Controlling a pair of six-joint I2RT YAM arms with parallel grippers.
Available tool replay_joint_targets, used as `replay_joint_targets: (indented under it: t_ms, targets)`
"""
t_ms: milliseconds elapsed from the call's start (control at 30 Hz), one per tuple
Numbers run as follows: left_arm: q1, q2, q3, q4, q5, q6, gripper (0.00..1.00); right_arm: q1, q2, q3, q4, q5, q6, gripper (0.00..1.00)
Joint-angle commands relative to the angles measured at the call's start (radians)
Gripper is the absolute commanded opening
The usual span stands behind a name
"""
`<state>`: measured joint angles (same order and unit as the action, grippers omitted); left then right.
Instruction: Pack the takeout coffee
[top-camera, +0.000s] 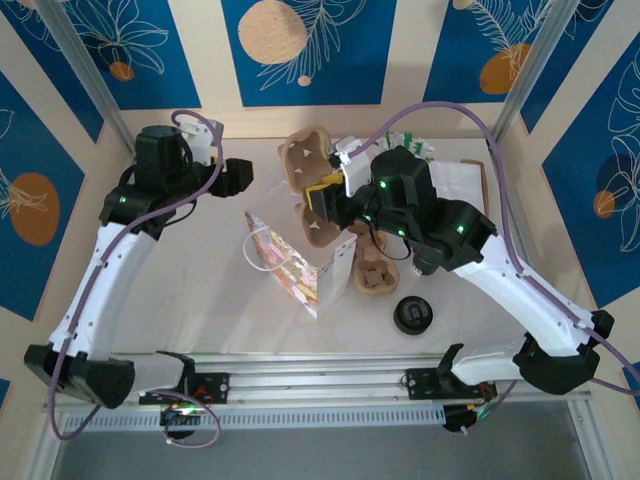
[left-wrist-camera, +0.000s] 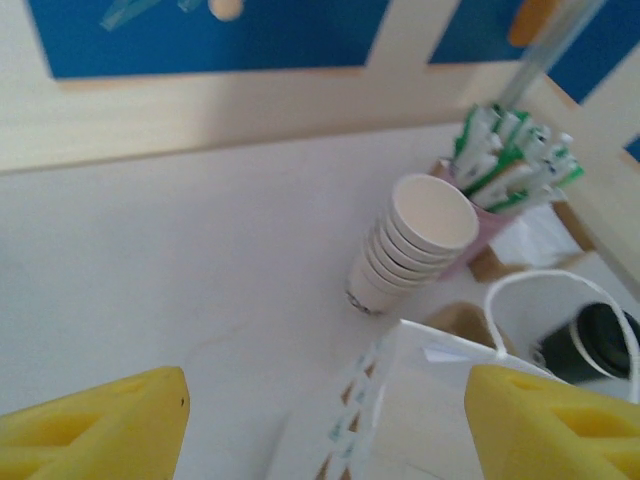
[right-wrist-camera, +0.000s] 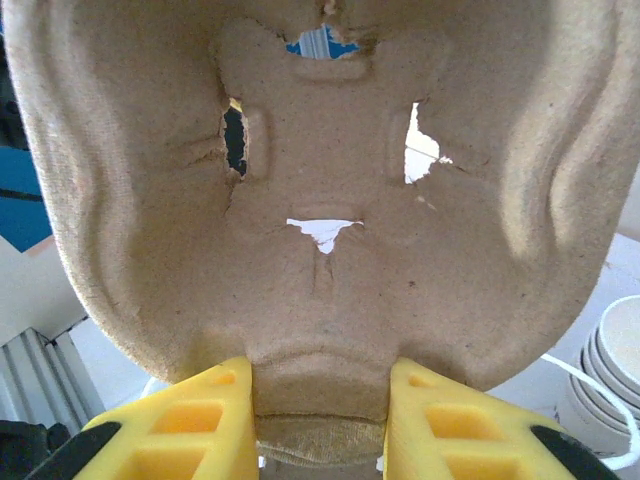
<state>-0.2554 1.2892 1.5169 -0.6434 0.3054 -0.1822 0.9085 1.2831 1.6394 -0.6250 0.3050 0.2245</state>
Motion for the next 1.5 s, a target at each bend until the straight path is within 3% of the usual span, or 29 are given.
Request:
replay_joint_targets:
  t_ms: [0,200,733,1233,1467]
  targets:
    - [0.040,0.032,0.019,-0.014,0.219,0.002,0.73,0.005,0.023,-0.001,0.031,-0.041,0.045,0.31]
    - [0.042,0.119,0.046,-0.062,0.333,0.071,0.73,0.007,0.079,0.025,0.039,-0.099,0.055,0.30]
    - [0.042,0.177,0.002,-0.102,0.350,0.138,0.79,-0.016,0.194,0.075,-0.044,-0.044,0.004,0.29]
    - [0.043,0.158,-0.048,-0.074,0.380,0.136,0.79,-0.027,0.190,0.067,-0.100,-0.007,-0.015,0.28]
    - [0.043,0.148,-0.076,-0.059,0.383,0.135,0.80,-0.043,0.160,0.067,-0.044,-0.064,0.030,0.28]
